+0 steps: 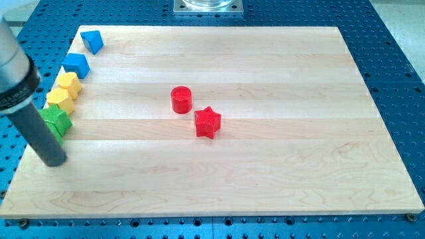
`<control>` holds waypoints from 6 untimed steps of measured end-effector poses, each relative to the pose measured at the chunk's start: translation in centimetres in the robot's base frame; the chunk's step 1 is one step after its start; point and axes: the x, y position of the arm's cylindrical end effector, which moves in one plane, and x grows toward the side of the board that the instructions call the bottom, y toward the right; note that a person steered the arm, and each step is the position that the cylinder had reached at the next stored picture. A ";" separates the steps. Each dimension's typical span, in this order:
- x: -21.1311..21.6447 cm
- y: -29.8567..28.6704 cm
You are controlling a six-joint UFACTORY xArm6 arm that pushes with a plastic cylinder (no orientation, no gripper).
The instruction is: Adjust the green blocks in a vertical line
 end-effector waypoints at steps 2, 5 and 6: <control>0.3 -1.7; -0.1 -4.1; -0.6 -4.1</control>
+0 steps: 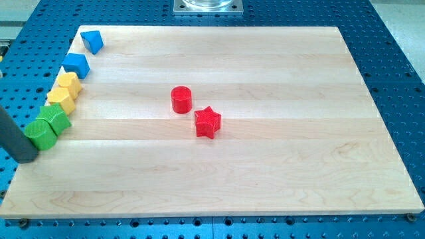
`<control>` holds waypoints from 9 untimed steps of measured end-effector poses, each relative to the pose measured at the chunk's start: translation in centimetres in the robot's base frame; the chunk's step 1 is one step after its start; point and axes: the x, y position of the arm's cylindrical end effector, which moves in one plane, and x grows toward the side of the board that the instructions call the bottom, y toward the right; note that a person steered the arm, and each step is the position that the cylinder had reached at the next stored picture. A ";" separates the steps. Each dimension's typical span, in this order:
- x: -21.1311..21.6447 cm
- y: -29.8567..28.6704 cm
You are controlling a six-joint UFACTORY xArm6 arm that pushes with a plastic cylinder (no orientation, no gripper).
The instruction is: Adjust the green blocks in a vertical line
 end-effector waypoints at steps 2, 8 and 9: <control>-0.3 0.0; -0.9 0.4; -0.6 0.7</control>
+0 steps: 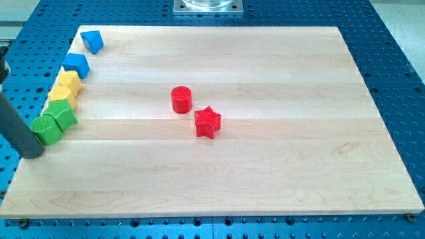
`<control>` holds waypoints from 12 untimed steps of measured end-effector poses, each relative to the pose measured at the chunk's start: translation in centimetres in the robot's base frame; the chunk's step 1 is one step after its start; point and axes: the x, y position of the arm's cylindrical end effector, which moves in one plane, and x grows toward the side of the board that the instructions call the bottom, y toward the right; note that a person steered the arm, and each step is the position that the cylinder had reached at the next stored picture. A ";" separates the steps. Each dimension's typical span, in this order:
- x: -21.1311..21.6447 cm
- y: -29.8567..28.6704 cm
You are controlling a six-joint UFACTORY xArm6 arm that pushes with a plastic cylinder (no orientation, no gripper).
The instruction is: Adjust the green blocks in a vertical line
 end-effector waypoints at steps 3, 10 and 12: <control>0.2 0.1; -4.0 5.8; -4.7 5.8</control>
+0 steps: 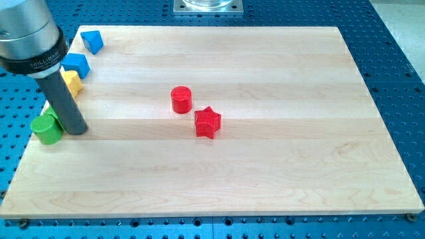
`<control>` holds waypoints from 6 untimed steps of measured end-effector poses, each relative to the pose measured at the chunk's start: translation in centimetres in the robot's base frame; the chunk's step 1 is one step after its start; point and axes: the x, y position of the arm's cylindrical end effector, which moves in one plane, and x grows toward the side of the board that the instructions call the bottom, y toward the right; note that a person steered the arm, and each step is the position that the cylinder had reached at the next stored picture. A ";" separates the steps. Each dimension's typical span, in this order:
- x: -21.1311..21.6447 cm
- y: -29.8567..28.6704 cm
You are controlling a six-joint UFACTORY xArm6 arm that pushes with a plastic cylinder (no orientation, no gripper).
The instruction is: Adjust the green blocks in a vertical line
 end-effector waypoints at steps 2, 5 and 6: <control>-1.7 1.1; -1.8 0.7; -1.8 -0.1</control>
